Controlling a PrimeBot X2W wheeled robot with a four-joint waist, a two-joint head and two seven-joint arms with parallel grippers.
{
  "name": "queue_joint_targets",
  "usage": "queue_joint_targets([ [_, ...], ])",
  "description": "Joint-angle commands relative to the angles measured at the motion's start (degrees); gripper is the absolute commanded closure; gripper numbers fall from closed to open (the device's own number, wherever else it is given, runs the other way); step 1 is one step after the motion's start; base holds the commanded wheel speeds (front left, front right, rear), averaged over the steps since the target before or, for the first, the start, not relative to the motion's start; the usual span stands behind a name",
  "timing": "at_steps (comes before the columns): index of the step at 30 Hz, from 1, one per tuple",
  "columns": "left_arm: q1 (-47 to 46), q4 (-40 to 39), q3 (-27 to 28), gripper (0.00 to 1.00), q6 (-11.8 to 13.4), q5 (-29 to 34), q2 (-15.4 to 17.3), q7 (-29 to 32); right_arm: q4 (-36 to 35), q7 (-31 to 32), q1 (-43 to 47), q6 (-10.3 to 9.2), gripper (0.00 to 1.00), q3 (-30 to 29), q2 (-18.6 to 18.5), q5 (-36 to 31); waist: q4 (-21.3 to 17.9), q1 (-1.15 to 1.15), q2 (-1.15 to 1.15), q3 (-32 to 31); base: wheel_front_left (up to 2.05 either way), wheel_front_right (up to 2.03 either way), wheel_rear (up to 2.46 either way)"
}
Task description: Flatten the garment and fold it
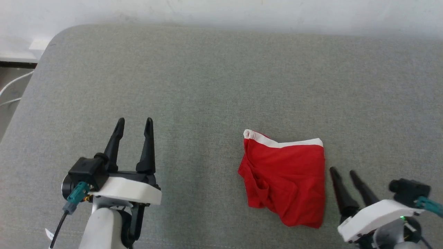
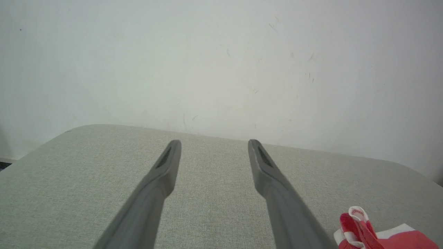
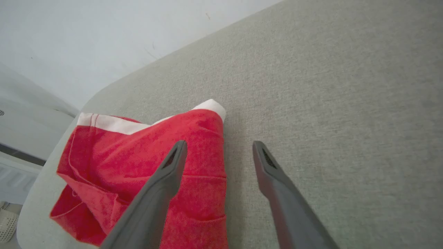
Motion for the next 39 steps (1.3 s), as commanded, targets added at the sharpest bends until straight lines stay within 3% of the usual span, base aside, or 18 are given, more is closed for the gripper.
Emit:
queue_joint_targets([
  [1,0.56,-0.14,0.26,0.0,-0.14,0.64,-0.08,-0.27,0.68,0.66,0.16,-0.04,0.0,0.65,0.11,0.75,0.1,0.01,0.0,0.19,0.0,0.0,0.0],
  [11,-0.44,-0.25,-0.36,0.0,-0.1,0.02,-0.08,-0.27,8.3,8.23,-3.45,-0.04,0.0,4.4,0.12,-0.47,1.16,0.01,0.0,1.72,0.0,0.0,0.0],
  [12,-0.56,-0.27,-0.47,0.0,-0.07,-0.04,-0.08,-0.27,9.53,9.84,-3.89,-0.04,0.07,4.58,0.12,0.3,1.26,0.01,0.0,1.82,0.0,0.0,0.0],
  [13,-0.66,-0.25,-0.59,0.0,-0.05,-0.08,-0.08,-0.27,10.64,11.45,-4.35,-0.04,0.46,4.8,0.12,0.4,1.37,0.01,0.0,1.88,0.0,0.0,0.0],
  [16,-0.81,-0.14,-0.94,0.0,0.01,-0.15,-0.08,-0.27,12.34,15.24,-5.77,-0.04,1.0,5.35,0.12,-1.78,1.52,0.01,0.0,1.96,0.0,0.0,0.0],
  [21,-0.53,-0.24,-0.65,0.0,0.15,-0.31,-0.08,-0.27,9.94,17.61,-8.58,-0.04,1.0,6.63,0.12,-6.24,0.46,0.01,0.0,1.92,0.0,0.0,0.0],
  [25,-0.53,-0.68,-0.08,0.0,0.27,-0.16,-0.08,-0.27,5.72,21.09,-12.4,-0.04,1.0,10.87,-0.54,-13.42,-1.79,0.01,0.0,1.99,0.0,0.0,0.0],
  [32,-1.33,-2.21,1.03,0.0,0.19,0.75,-0.08,-0.27,0.51,25.74,-24.32,-0.04,1.0,25.7,-12.08,-21.73,-8.9,0.01,0.0,3.82,0.0,0.0,0.0],
  [39,-4.25,-4.22,0.72,0.0,-0.09,2.83,0.13,-0.27,3.75,22.42,-36.2,-0.04,1.0,31.8,-19.99,-23.6,-17.56,0.01,0.0,8.02,0.0,0.0,0.0],
])
